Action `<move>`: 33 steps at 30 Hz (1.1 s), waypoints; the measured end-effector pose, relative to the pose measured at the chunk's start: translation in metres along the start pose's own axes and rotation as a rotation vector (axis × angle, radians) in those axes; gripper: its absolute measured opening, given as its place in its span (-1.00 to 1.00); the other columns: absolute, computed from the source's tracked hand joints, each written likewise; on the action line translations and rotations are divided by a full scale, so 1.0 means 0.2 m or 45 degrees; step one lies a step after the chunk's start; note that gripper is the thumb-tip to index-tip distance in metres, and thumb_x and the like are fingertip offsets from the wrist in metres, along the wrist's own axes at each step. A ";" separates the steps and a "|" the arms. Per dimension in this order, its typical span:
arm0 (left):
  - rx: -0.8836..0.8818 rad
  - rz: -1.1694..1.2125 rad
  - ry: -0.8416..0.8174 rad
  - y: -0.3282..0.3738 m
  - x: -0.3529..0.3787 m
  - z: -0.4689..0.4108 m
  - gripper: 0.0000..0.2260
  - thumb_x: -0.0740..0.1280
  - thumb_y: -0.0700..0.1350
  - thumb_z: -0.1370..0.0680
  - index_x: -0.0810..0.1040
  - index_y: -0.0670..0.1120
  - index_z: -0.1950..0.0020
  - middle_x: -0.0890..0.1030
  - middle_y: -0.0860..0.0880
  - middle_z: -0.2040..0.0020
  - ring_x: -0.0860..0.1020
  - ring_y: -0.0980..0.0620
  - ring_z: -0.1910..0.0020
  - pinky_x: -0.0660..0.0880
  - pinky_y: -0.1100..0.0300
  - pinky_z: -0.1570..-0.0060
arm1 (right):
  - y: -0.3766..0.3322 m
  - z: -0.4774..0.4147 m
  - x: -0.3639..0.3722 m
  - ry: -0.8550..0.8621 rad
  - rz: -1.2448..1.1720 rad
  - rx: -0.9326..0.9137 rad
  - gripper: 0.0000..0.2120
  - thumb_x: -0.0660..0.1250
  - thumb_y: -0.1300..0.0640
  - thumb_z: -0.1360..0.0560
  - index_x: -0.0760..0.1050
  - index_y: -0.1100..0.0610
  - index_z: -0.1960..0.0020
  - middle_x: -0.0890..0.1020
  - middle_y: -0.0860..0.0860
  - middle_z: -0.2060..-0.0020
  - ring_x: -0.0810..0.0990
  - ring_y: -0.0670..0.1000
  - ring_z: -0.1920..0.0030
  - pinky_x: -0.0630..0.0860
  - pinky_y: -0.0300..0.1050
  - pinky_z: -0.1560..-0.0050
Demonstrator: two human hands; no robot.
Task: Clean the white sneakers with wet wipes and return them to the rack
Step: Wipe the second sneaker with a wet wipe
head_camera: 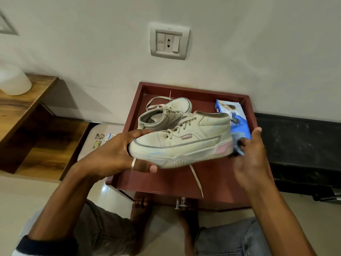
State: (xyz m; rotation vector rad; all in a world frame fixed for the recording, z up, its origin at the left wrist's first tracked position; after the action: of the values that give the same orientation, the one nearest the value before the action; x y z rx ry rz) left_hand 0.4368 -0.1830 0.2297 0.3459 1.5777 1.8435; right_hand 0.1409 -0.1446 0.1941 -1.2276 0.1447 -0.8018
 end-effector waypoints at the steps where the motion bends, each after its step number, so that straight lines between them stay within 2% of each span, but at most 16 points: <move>1: -0.008 -0.047 0.025 -0.01 -0.01 0.00 -0.29 0.65 -0.20 -0.30 0.49 0.04 -0.41 0.67 0.09 -0.23 0.64 0.07 -0.22 0.57 0.10 -0.25 | -0.02 -0.02 -0.03 0.053 0.002 -0.043 -0.32 -0.02 -0.20 -0.65 0.50 0.42 -0.08 0.66 0.10 0.09 0.64 0.03 -0.03 0.57 -0.11 -0.05; 2: -0.013 -0.100 0.048 -0.02 -0.01 0.00 -0.27 0.66 -0.18 -0.30 0.48 0.05 -0.41 0.67 0.10 -0.22 0.64 0.08 -0.20 0.57 0.08 -0.24 | -0.04 -0.03 -0.06 0.108 -0.007 -0.102 -0.41 -0.01 -0.16 -0.67 0.51 0.34 0.01 0.65 0.05 0.15 0.65 -0.01 0.02 0.58 -0.14 0.02; 3: -0.015 -0.166 0.078 -0.03 -0.02 -0.01 -0.25 0.68 -0.13 -0.29 0.47 0.07 -0.42 0.67 0.12 -0.22 0.64 0.10 -0.19 0.58 0.07 -0.24 | -0.07 -0.02 -0.08 0.157 -0.006 -0.151 -0.51 0.02 -0.12 -0.67 0.52 0.25 -0.01 0.65 0.02 0.13 0.65 -0.06 0.05 0.57 -0.18 0.08; 5: -0.008 -0.301 0.125 -0.06 -0.03 -0.04 -0.19 0.71 0.00 -0.25 0.45 0.11 -0.43 0.65 0.15 -0.24 0.63 0.14 -0.20 0.57 0.05 -0.24 | -0.08 0.01 -0.08 0.185 0.044 -0.204 -0.64 0.09 -0.03 -0.67 0.52 0.19 -0.17 0.65 0.01 0.01 0.66 -0.10 0.01 0.57 -0.22 0.13; 7: 0.002 -0.389 0.149 -0.08 -0.03 -0.06 -0.15 0.71 0.10 -0.21 0.44 0.13 -0.44 0.63 0.18 -0.24 0.61 0.19 -0.20 0.57 0.08 -0.24 | -0.07 0.05 -0.04 0.134 0.139 -0.244 -0.72 0.13 0.08 -0.65 0.54 0.19 -0.18 0.65 0.04 -0.06 0.65 -0.02 -0.08 0.58 -0.17 0.08; 9: 0.008 -0.415 0.153 -0.09 -0.03 -0.08 -0.16 0.70 0.12 -0.21 0.45 0.14 -0.43 0.63 0.20 -0.23 0.61 0.21 -0.18 0.58 0.12 -0.22 | -0.04 0.11 0.04 0.061 0.332 -0.327 -0.77 0.14 0.15 -0.64 0.58 0.07 -0.05 0.66 -0.03 0.01 0.63 0.04 -0.12 0.57 -0.08 -0.01; 10: 0.010 -0.403 0.151 -0.09 -0.03 -0.09 -0.18 0.70 0.11 -0.22 0.45 0.14 -0.42 0.64 0.20 -0.22 0.62 0.21 -0.17 0.58 0.14 -0.21 | -0.03 0.16 0.09 0.007 0.457 -0.381 -0.77 0.15 0.17 -0.64 0.59 0.03 -0.03 0.67 -0.07 0.04 0.63 -0.01 -0.10 0.55 -0.10 -0.06; 12: 0.015 -0.375 0.157 -0.10 -0.03 -0.09 -0.21 0.70 0.08 -0.23 0.47 0.13 -0.41 0.66 0.22 -0.19 0.63 0.23 -0.15 0.57 0.22 -0.19 | -0.01 0.27 0.22 -0.135 0.736 -0.572 -0.79 0.18 0.18 -0.62 0.58 0.02 -0.09 0.67 -0.14 0.01 0.61 -0.17 -0.06 0.53 -0.22 -0.09; 14: 0.018 -0.378 0.177 -0.09 -0.03 -0.10 -0.25 0.69 0.08 -0.23 0.49 0.16 -0.36 0.66 0.29 -0.14 0.62 0.28 -0.12 0.55 0.35 -0.13 | 0.03 0.41 0.33 -0.285 0.995 -0.867 -0.76 0.19 0.22 -0.60 0.56 0.08 -0.18 0.64 -0.13 -0.06 0.58 -0.22 -0.10 0.51 -0.28 -0.13; 16: 0.029 -0.411 0.201 -0.09 -0.03 -0.10 -0.30 0.68 0.10 -0.23 0.51 0.20 -0.31 0.64 0.36 -0.10 0.61 0.33 -0.08 0.51 0.45 -0.06 | 0.11 0.50 0.42 -0.445 1.199 -1.116 -0.70 0.17 0.29 -0.58 0.55 0.20 -0.25 0.62 0.01 -0.15 0.56 -0.11 -0.20 0.47 -0.24 -0.25; 18: 0.047 -0.452 0.223 -0.09 -0.04 -0.10 -0.32 0.67 0.15 -0.22 0.52 0.22 -0.29 0.64 0.37 -0.08 0.61 0.34 -0.07 0.50 0.48 -0.02 | 0.19 0.54 0.47 -0.499 1.375 -1.262 -0.67 0.16 0.31 -0.58 0.52 0.26 -0.30 0.60 0.10 -0.23 0.54 0.00 -0.29 0.44 -0.17 -0.32; 22: 0.106 -0.538 0.258 -0.08 -0.04 -0.12 -0.41 0.66 0.15 -0.26 0.53 0.23 -0.23 0.66 0.31 -0.03 0.60 0.34 -0.03 0.50 0.47 0.04 | 0.23 0.61 0.57 -0.434 1.376 -1.353 -0.62 0.04 0.27 -0.62 0.52 0.29 -0.31 0.58 0.17 -0.25 0.53 0.09 -0.32 0.44 0.00 -0.35; 25: 0.185 -0.666 0.216 -0.08 -0.01 -0.12 -0.54 0.52 0.06 -0.40 0.56 0.09 -0.28 0.64 0.25 -0.09 0.59 0.30 -0.07 0.52 0.40 -0.02 | 0.29 0.70 0.69 -0.646 1.494 -1.477 -0.59 0.08 0.35 -0.55 0.47 0.29 -0.35 0.54 0.18 -0.31 0.45 0.11 -0.39 0.32 0.06 -0.44; 27: 0.180 -0.663 0.222 -0.08 -0.02 -0.12 -0.54 0.55 0.06 -0.38 0.58 0.09 -0.26 0.64 0.27 -0.03 0.58 0.35 -0.02 0.52 0.39 0.02 | 0.30 0.67 0.69 -0.719 1.574 -1.504 -0.57 0.07 0.35 -0.54 0.47 0.28 -0.36 0.54 0.16 -0.32 0.43 0.10 -0.40 0.27 0.13 -0.46; 29: 0.130 -0.615 0.235 -0.08 -0.03 -0.11 -0.46 0.64 0.14 -0.28 0.59 0.16 -0.21 0.67 0.27 0.02 0.60 0.34 0.04 0.55 0.36 0.05 | 0.26 0.55 0.59 -0.642 1.599 -1.448 -0.53 0.08 0.38 -0.47 0.50 0.28 -0.32 0.58 0.15 -0.27 0.50 0.09 -0.35 0.31 0.22 -0.42; 33: 0.081 -0.579 0.221 -0.07 -0.02 -0.11 -0.33 0.63 0.29 -0.18 0.59 0.17 -0.24 0.68 0.29 -0.02 0.61 0.36 0.00 0.55 0.38 0.00 | 0.18 0.37 0.39 -0.421 1.615 -1.246 -0.41 0.24 0.56 -0.32 0.51 0.27 -0.32 0.58 0.13 -0.26 0.52 0.06 -0.33 0.39 0.30 -0.34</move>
State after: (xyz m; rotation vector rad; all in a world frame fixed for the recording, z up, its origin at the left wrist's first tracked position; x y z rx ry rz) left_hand 0.4305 -0.2026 0.2127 -0.1432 1.6679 1.5024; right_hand 0.2503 -0.1311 0.2139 -1.7644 1.0063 0.6847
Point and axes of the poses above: each hand's wrist, its own z-axis away from the middle knuckle, its own x-axis out of the palm, y = z × x, the point moved 7 cm from there along -z, towards the middle knuckle
